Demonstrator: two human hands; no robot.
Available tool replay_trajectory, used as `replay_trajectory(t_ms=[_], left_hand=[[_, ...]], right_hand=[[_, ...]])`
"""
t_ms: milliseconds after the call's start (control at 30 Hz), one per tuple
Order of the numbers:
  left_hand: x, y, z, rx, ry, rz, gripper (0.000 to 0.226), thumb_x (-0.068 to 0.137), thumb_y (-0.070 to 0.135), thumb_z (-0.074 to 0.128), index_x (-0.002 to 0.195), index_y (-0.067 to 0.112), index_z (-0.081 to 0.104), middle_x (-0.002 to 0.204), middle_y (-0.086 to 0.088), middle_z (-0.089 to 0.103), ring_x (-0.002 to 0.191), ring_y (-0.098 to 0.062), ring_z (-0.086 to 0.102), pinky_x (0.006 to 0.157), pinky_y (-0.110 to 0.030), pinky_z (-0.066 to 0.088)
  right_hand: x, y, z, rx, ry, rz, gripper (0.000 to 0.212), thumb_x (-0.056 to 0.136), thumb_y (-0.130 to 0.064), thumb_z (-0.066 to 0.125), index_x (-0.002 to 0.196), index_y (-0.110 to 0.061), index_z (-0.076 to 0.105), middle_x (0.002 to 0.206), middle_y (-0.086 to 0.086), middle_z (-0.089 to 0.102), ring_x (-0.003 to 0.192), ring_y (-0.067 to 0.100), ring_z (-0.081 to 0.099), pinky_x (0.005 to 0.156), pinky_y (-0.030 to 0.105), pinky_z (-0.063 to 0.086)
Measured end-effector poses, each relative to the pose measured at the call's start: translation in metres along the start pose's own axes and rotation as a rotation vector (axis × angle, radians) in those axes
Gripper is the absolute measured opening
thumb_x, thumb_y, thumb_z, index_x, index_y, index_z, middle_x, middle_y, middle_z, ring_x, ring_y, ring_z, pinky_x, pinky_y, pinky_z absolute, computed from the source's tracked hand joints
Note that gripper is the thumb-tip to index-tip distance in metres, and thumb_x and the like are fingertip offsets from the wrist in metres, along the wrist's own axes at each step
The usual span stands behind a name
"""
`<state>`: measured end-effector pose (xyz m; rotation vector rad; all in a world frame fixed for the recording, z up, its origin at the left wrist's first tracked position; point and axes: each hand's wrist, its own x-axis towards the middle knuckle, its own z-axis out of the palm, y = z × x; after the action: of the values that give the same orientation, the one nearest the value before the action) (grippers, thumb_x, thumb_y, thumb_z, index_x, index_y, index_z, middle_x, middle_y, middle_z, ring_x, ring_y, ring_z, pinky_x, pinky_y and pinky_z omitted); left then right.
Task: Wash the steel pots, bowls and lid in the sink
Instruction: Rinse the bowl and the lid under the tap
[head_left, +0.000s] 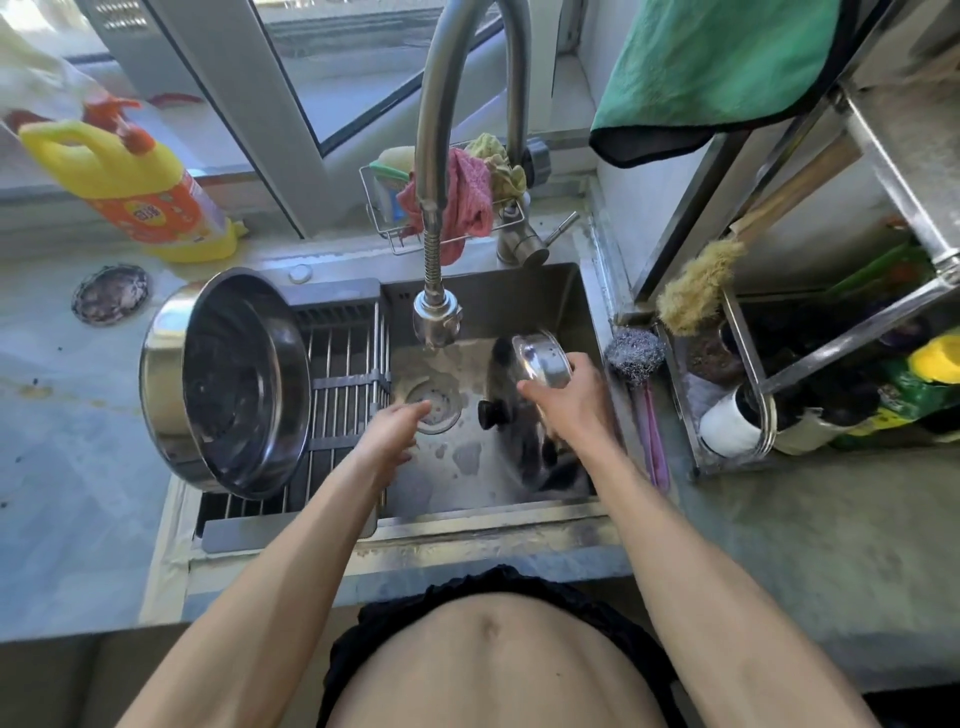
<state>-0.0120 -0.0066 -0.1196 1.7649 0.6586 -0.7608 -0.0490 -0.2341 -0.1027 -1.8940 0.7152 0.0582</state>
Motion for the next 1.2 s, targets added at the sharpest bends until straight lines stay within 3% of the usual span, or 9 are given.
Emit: replay_trajectory(t_ms=[100,233,367,467,567,667,767,967,1200], left_hand=[[-0.004,0.001,-0.004,-0.044,0.009,-0.001,0.028,0.103,0.035,0.059,0.121,0.014,0.059,0.109,-0.006,0.061,0.095,-0.022,0.062,0.084,-0.036,0.052],[-0.010,-0.002,-0.010,-0.070,0.047,-0.004,0.026,0.102,0.034,0.060,0.121,0.016,0.059,0.113,-0.007,0.066,0.102,-0.023,0.066,0.078,-0.033,0.053],[-0.022,-0.006,-0.015,-0.071,0.079,0.055,0.015,0.104,0.028,0.058,0.113,0.017,0.063,0.099,-0.004,0.066,0.092,-0.021,0.062,0.073,-0.029,0.049],[-0.034,-0.004,-0.024,0.048,0.129,0.175,0.021,0.104,0.024,0.059,0.117,0.010,0.066,0.104,-0.006,0.070,0.086,-0.016,0.064,0.071,-0.026,0.050],[-0.047,-0.001,-0.040,0.252,0.201,0.309,0.017,0.100,0.026,0.063,0.114,0.018,0.068,0.108,-0.005,0.072,0.099,-0.019,0.067,0.090,-0.037,0.055],[-0.061,-0.005,-0.059,0.396,0.217,0.370,0.014,0.100,0.024,0.063,0.113,0.023,0.067,0.104,0.000,0.068,0.100,-0.017,0.064,0.082,-0.031,0.049],[-0.063,-0.014,-0.077,0.496,0.195,0.385,0.021,0.101,0.019,0.061,0.121,0.016,0.067,0.111,-0.003,0.068,0.101,-0.015,0.061,0.082,-0.029,0.048],[-0.059,-0.048,-0.114,0.503,0.115,0.368,0.027,0.103,0.018,0.059,0.129,0.013,0.066,0.129,-0.005,0.068,0.119,-0.019,0.062,0.099,-0.033,0.047],[-0.059,-0.062,-0.132,0.477,0.030,0.444,0.027,0.104,0.018,0.054,0.129,0.015,0.065,0.129,-0.006,0.069,0.118,-0.021,0.064,0.089,-0.025,0.042]], right_hand=[[0.000,-0.005,0.003,-0.019,-0.004,0.010,0.044,0.079,-0.029,0.080,0.110,-0.014,0.052,0.092,-0.003,0.059,0.071,0.010,0.057,0.050,0.019,0.038],[-0.010,-0.008,0.007,-0.094,0.004,-0.011,0.044,0.082,-0.028,0.078,0.112,-0.018,0.048,0.095,-0.004,0.057,0.072,0.005,0.055,0.051,0.019,0.039],[-0.018,-0.009,0.007,-0.154,-0.079,-0.092,0.046,0.080,-0.029,0.079,0.112,-0.020,0.047,0.095,-0.006,0.056,0.078,0.004,0.054,0.059,0.017,0.041],[-0.026,-0.015,0.007,-0.247,-0.218,-0.240,0.047,0.077,-0.032,0.081,0.110,-0.020,0.050,0.092,-0.008,0.058,0.077,0.005,0.054,0.060,0.019,0.041],[-0.033,-0.025,0.012,-0.368,-0.342,-0.389,0.052,0.074,-0.034,0.080,0.115,-0.021,0.051,0.097,-0.004,0.063,0.086,0.017,0.059,0.073,0.032,0.049],[-0.045,-0.038,0.023,-0.484,-0.416,-0.538,0.057,0.076,-0.036,0.079,0.121,-0.019,0.049,0.100,0.002,0.067,0.087,0.024,0.063,0.073,0.037,0.052],[-0.066,-0.057,0.034,-0.460,-0.357,-0.621,0.057,0.076,-0.036,0.079,0.121,-0.018,0.049,0.099,0.003,0.067,0.086,0.025,0.063,0.071,0.036,0.051],[-0.117,-0.116,0.066,-0.294,-0.188,-0.659,0.056,0.073,-0.034,0.083,0.118,-0.017,0.053,0.095,-0.002,0.068,0.085,0.020,0.065,0.072,0.034,0.053],[-0.122,-0.175,0.114,0.085,0.027,-0.344,0.050,0.070,-0.037,0.086,0.107,-0.020,0.057,0.092,-0.009,0.067,0.082,0.006,0.065,0.075,0.025,0.052]])
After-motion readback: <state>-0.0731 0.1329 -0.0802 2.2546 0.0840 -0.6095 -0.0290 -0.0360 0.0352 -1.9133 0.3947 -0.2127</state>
